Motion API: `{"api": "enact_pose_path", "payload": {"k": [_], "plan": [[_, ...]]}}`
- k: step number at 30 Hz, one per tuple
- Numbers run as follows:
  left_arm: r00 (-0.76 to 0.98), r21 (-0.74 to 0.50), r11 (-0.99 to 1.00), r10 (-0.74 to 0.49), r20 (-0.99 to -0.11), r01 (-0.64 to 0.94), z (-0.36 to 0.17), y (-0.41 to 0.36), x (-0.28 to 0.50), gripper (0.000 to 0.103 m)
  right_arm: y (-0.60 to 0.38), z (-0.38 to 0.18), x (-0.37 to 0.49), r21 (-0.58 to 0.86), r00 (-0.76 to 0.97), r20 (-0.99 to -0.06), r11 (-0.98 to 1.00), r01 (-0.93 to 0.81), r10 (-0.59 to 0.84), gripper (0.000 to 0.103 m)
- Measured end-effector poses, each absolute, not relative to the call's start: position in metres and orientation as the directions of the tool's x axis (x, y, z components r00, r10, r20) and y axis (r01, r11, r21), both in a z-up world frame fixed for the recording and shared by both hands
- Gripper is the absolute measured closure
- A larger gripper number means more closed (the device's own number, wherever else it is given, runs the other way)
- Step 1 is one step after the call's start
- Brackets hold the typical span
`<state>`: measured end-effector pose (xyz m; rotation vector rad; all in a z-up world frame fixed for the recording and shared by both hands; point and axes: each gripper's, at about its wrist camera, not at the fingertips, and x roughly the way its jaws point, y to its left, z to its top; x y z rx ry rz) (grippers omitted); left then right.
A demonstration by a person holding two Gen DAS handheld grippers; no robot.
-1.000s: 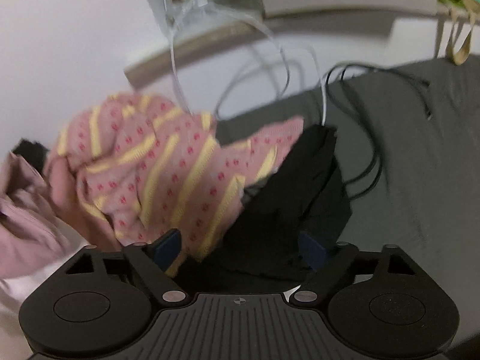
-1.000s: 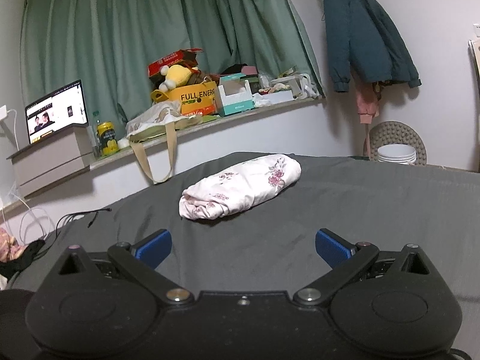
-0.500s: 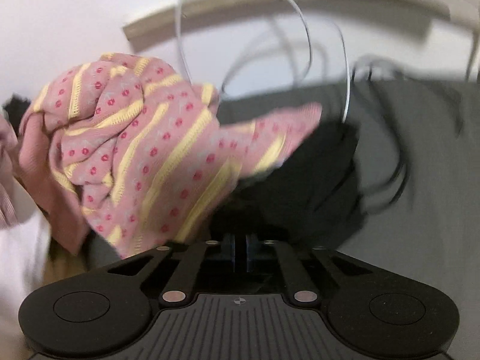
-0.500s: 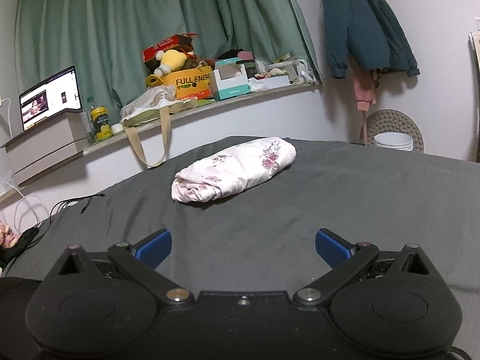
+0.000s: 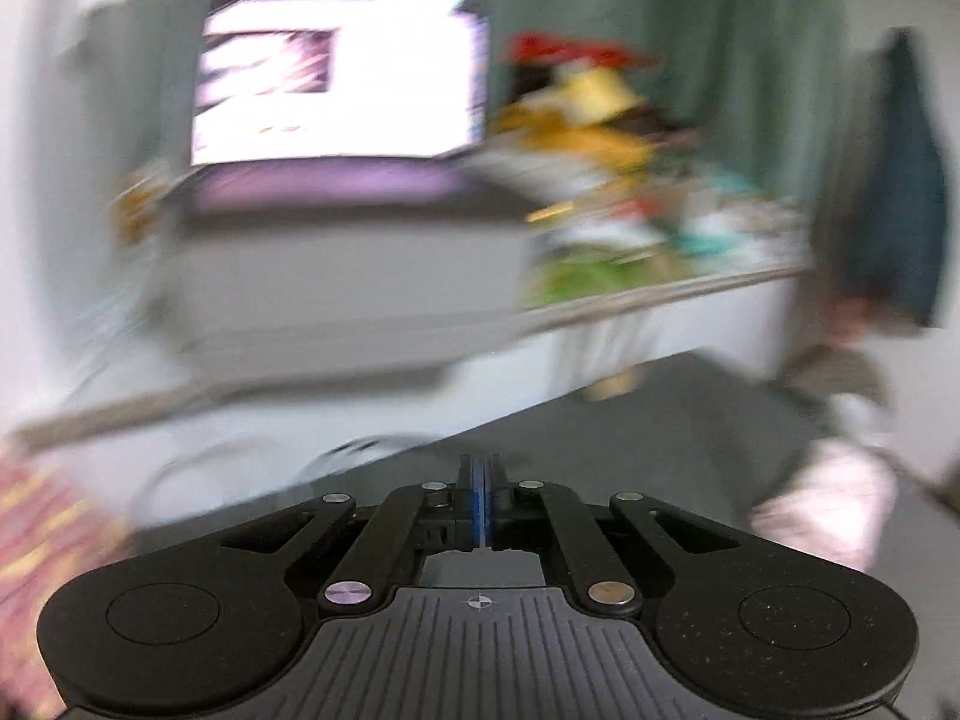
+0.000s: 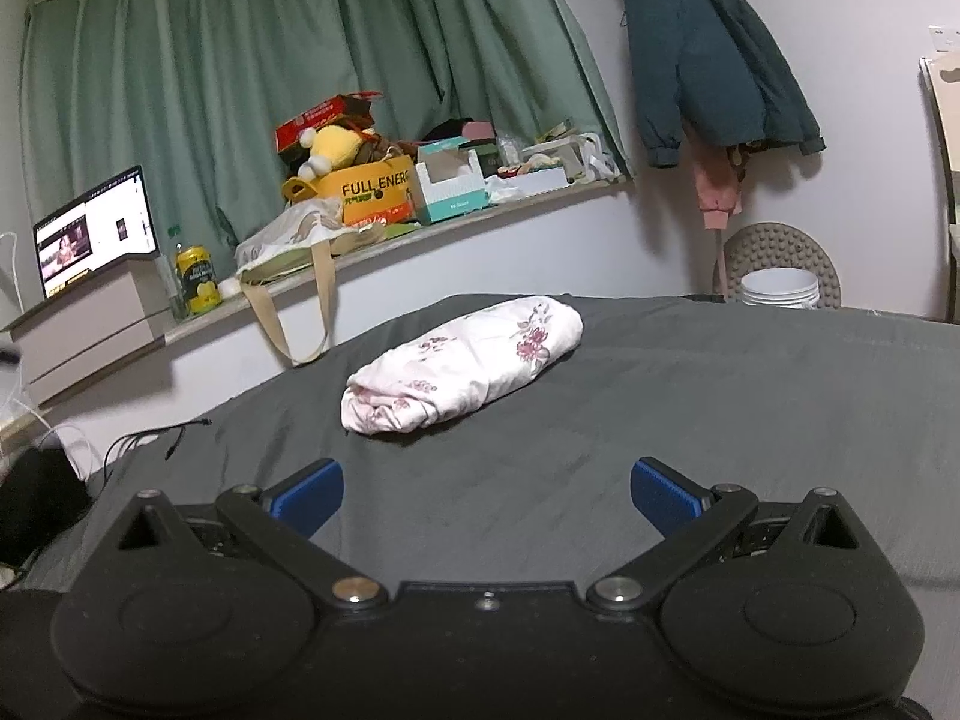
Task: Fold clothes
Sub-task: 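Swing the left tool toward the clothes pile beside the bed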
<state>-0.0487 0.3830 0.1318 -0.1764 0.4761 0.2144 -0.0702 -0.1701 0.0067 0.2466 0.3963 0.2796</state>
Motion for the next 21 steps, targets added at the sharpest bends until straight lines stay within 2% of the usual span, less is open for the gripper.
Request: {"api": "enact_pose_path", "payload": {"k": [2,4,8,9,11,12,13,16,17,21], "plan": [[0.901,-0.128,0.984,0.058,-0.43,-0.124,0.152,0.345,-0.037,0.102,-0.174,0.009,-0.071,0.304,0.889,-0.337,0.93,-0.209,0.31,0.0],[0.902,-0.116,0.993,-0.033,-0.43,-0.019,0.167,0.306,-0.026,0.102,-0.179,0.011,-0.071,0.321,0.893,-0.331,0.926,-0.198,0.306,0.0],[0.871,-0.027,0.999,-0.04,-0.49,0.031,0.181,0.262,-0.016,0.101,-0.188,0.013,-0.071,0.344,0.904,-0.31,0.921,-0.182,0.294,0.0],[0.859,-0.002,1.0,-0.027,-0.512,0.03,0.179,0.263,-0.015,0.096,-0.189,0.013,-0.07,0.352,0.906,-0.306,0.919,-0.177,0.291,0.0],[0.825,0.069,0.998,0.048,-0.564,-0.01,0.168,0.271,-0.017,0.066,-0.192,0.012,-0.067,0.372,0.904,-0.309,0.912,-0.171,0.296,0.0],[0.801,0.115,0.992,0.117,-0.587,-0.06,0.158,0.281,-0.02,0.027,-0.193,0.011,-0.066,0.384,0.902,-0.311,0.908,-0.169,0.299,0.0],[0.775,0.159,0.982,0.182,-0.605,-0.105,0.148,0.292,-0.023,0.002,-0.193,0.01,-0.066,0.389,0.9,-0.311,0.905,-0.171,0.304,0.0],[0.704,0.247,0.946,0.32,-0.634,-0.209,0.114,0.333,-0.037,0.0,-0.191,0.008,-0.065,0.392,0.896,-0.314,0.902,-0.179,0.315,0.0],[0.654,0.262,0.935,0.354,-0.669,-0.239,0.099,0.35,-0.039,0.001,-0.189,0.007,-0.066,0.385,0.894,-0.316,0.904,-0.183,0.316,0.0],[0.491,0.3,0.896,0.433,-0.756,-0.328,0.036,0.405,-0.048,0.001,-0.181,0.003,-0.067,0.356,0.882,-0.339,0.912,-0.202,0.328,0.0]]}}
